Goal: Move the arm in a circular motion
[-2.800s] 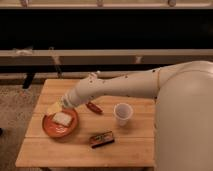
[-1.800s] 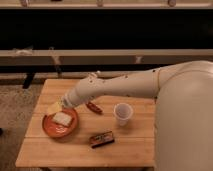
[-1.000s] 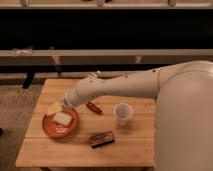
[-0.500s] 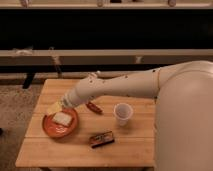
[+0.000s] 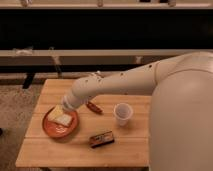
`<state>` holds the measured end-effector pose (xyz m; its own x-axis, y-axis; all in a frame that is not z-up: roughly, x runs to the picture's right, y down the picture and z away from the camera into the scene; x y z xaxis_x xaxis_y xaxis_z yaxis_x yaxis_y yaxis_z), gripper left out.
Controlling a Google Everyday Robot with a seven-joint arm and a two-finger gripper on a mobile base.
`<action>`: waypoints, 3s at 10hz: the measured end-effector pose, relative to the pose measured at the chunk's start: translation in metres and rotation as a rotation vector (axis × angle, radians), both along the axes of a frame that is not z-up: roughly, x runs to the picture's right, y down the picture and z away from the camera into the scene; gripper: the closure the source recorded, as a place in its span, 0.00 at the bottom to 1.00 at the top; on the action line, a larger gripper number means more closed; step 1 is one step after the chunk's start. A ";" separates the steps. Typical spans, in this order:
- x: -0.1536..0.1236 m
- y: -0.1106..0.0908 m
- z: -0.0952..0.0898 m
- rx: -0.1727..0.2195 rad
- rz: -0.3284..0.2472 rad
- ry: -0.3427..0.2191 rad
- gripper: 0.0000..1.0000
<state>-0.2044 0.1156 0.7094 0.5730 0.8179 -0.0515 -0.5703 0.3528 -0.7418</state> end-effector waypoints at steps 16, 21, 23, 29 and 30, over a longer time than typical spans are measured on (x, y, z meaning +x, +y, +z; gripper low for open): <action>0.102 -0.107 0.118 0.076 -0.105 0.320 0.20; -0.008 -0.142 0.125 0.143 -0.259 0.201 0.20; -0.061 -0.130 0.102 0.165 -0.337 0.130 0.20; -0.106 -0.027 0.026 0.111 -0.472 0.077 0.20; -0.094 -0.010 0.015 0.090 -0.461 0.092 0.20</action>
<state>-0.2988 0.1060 0.7249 0.8734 0.4833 -0.0597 -0.4014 0.6452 -0.6501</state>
